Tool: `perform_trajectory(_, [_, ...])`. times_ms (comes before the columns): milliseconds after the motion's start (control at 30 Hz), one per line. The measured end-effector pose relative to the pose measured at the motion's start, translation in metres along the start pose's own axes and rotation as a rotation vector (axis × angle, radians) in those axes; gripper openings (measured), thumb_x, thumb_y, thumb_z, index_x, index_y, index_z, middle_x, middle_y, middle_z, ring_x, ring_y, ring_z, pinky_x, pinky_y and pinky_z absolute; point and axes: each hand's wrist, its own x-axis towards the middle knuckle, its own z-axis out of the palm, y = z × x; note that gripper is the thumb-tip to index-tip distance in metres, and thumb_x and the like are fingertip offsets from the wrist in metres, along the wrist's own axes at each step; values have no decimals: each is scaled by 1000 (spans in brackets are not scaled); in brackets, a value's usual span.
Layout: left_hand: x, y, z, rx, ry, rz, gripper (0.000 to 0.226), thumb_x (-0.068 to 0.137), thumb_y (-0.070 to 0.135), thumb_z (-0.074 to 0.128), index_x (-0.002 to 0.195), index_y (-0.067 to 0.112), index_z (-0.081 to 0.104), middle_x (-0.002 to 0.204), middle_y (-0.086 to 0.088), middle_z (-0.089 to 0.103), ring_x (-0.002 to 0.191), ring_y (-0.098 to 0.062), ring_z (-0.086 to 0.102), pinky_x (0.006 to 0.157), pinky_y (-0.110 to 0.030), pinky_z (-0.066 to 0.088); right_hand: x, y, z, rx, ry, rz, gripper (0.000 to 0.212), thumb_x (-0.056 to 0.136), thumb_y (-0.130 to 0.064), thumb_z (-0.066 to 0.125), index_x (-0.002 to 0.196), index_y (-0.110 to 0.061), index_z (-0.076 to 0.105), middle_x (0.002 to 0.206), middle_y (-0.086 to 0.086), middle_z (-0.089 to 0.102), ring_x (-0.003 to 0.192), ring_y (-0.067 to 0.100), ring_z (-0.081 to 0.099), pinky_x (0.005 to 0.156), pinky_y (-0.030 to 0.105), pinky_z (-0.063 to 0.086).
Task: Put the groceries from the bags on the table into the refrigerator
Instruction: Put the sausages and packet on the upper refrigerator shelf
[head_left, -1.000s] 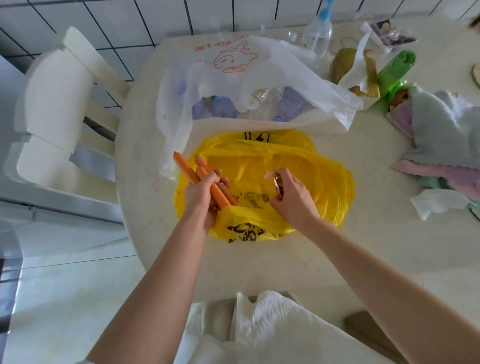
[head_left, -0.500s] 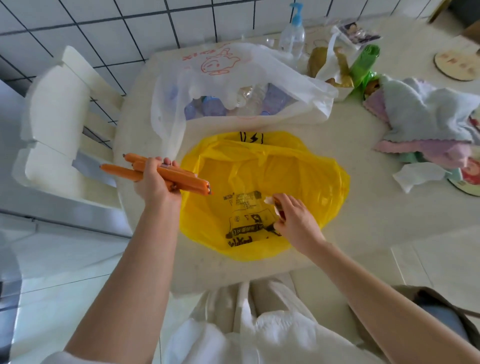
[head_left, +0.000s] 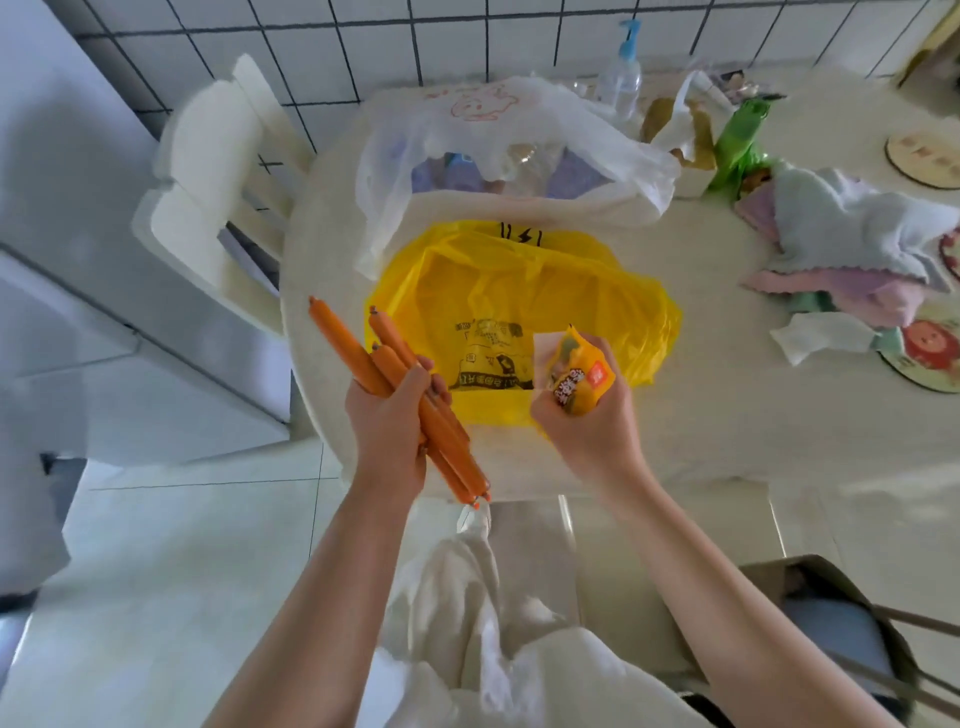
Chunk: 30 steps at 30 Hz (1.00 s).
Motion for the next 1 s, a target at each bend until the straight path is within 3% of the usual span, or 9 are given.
perform_trajectory(167, [-76, -14, -31, 23, 94, -51, 37, 83, -9, 56, 70, 24, 67, 67, -5, 64, 62, -22, 61, 64, -39, 54, -65, -6, -2, 33, -146, 24, 38, 78, -3, 67, 111, -14, 54, 79, 4, 63, 58, 16, 57, 48, 32, 49])
perform_trajectory(300, [-124, -16, -67, 83, 138, -33, 18, 80, -13, 56, 95, -5, 59, 70, -11, 61, 61, -25, 59, 57, -35, 52, -110, -12, 15, 9, -260, 43, 32, 82, -1, 65, 104, -23, 55, 76, 8, 60, 56, 16, 55, 48, 32, 49])
perform_trajectory(533, [-190, -18, -159, 73, 337, -5, 20, 75, -12, 60, 91, 1, 60, 75, -12, 65, 65, -27, 62, 64, -39, 55, -185, -16, 59, -69, -530, 85, 36, 80, -5, 65, 103, -30, 53, 82, 7, 64, 60, 16, 58, 48, 30, 49])
perform_trajectory(633, [-217, -21, -208, 35, 463, -20, 23, 75, -11, 60, 96, -1, 60, 76, -11, 65, 64, -25, 62, 63, -38, 55, -220, -18, 88, -92, -644, 127, 39, 79, -4, 65, 107, -28, 54, 84, 12, 63, 63, 18, 60, 54, 39, 56])
perform_trajectory(733, [-248, -22, -259, -12, 568, -9, 24, 76, -11, 60, 96, 2, 61, 74, -6, 66, 64, -23, 63, 63, -36, 56, -258, -14, 120, -127, -728, 122, 38, 76, -3, 64, 107, -24, 56, 84, 15, 63, 62, 15, 58, 56, 39, 55])
perform_trajectory(833, [-281, -22, -312, -17, 641, -1, 21, 78, -7, 63, 93, 8, 62, 75, -5, 66, 67, -23, 64, 66, -37, 58, -304, -9, 154, -153, -818, 112, 38, 70, -12, 63, 107, -21, 58, 84, 12, 62, 64, 16, 58, 55, 30, 53])
perform_trajectory(1000, [-330, -21, -405, -37, 775, -18, 21, 82, -4, 64, 90, 16, 62, 78, -4, 67, 66, -20, 66, 66, -34, 59, -387, 4, 218, -191, -892, 155, 30, 79, -7, 67, 107, -17, 62, 93, 6, 70, 75, 18, 67, 58, 17, 52])
